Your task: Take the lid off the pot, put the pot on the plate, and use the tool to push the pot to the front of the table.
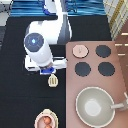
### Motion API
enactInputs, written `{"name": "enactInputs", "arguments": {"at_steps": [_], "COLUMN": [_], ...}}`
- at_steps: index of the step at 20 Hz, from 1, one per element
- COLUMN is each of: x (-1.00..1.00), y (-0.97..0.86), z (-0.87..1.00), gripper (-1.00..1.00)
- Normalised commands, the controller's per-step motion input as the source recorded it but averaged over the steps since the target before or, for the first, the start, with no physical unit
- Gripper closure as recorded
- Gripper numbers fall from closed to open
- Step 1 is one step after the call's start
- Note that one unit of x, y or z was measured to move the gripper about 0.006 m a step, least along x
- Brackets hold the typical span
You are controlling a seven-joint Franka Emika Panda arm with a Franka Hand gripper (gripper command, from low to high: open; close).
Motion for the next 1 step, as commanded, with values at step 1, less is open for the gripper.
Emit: {"name": "enactInputs", "arguments": {"at_steps": [1], "x": [0.39], "y": [-0.22], "z": [0.72], "gripper": [-1.0]}}
